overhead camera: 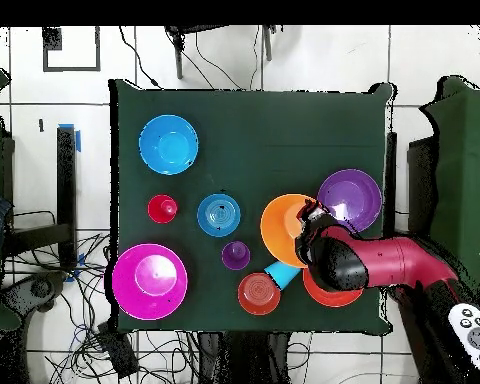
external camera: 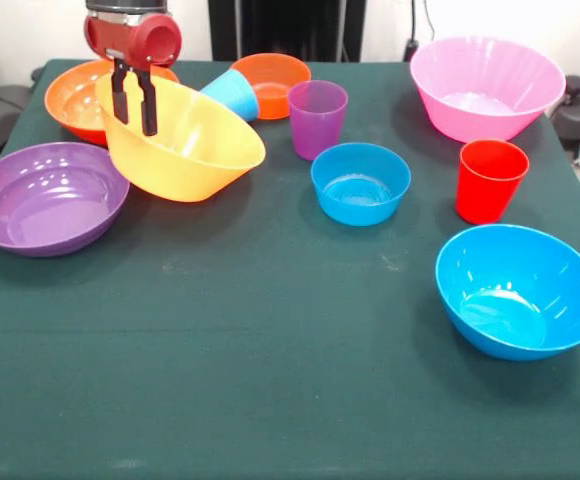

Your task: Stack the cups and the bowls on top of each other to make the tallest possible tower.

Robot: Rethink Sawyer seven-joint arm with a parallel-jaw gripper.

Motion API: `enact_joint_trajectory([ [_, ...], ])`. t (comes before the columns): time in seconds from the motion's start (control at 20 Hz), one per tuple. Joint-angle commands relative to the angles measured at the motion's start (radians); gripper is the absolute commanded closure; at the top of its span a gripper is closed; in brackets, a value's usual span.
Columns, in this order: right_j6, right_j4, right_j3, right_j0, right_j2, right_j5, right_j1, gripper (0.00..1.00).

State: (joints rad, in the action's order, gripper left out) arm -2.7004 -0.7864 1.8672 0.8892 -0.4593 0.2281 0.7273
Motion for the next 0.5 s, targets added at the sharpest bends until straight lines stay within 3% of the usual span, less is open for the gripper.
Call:
enact_joint_trajectory([
  [0.05,0.427,-0.157,0.011,0.005,-0.078,0.152,0.023,0.0],
  [0.3,0.529,-0.131,0.004,0.051,-0.152,0.2,0.05,0.0],
  [0.5,0.513,-0.114,-0.019,0.065,-0.178,0.177,0.06,0.0],
])
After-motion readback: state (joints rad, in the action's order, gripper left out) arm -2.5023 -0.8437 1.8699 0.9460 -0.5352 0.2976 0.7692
